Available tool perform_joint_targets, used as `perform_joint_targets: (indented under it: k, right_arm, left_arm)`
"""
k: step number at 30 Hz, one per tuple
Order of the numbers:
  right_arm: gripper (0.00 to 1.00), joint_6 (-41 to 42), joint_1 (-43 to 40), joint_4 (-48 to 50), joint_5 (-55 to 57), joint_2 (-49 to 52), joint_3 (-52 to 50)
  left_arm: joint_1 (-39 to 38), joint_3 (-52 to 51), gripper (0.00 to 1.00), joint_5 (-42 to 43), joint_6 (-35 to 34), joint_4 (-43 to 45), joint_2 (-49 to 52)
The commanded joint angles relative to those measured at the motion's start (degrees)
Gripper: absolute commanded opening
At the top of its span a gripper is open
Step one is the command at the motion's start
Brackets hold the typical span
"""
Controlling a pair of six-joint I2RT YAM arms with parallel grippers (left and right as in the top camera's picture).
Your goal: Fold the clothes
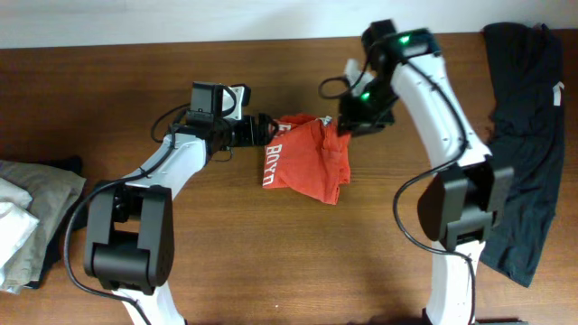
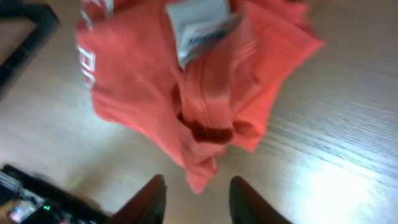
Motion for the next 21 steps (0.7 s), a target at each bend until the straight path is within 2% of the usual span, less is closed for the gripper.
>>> perform_joint_targets:
  k: [1,7,12,17,21]
  right_arm:
    - [0.39,0.5,0.6,3.6,-1.3,1.0,-9.2]
    - [0.42,2.5,0.7,14.1,-3.7,1.0,-21.4]
    - [0.42,11.5,0.7,27.6,-5.1,1.0,-31.4]
    - [0.40,18.6,0.6,39.0,-4.6,1.0,-32.3]
    - [0.40,23.1,0.6,45.7,0.0,1.0,-32.3]
  left_arm:
    - [2.4,0.5,0.99,-0.6,1.2,-0.4,0.4]
    - [4.2,1.9,0.99,3.4,1.2,-0.8,0.4]
    - [4.4,4.7,0.99,3.6,1.2,-4.8,0.4]
    - [4.3,5.2,0.99,4.6,3.0,-7.6,0.4]
    - [4.3,5.2,0.99,4.6,4.0,-10.4,0.4]
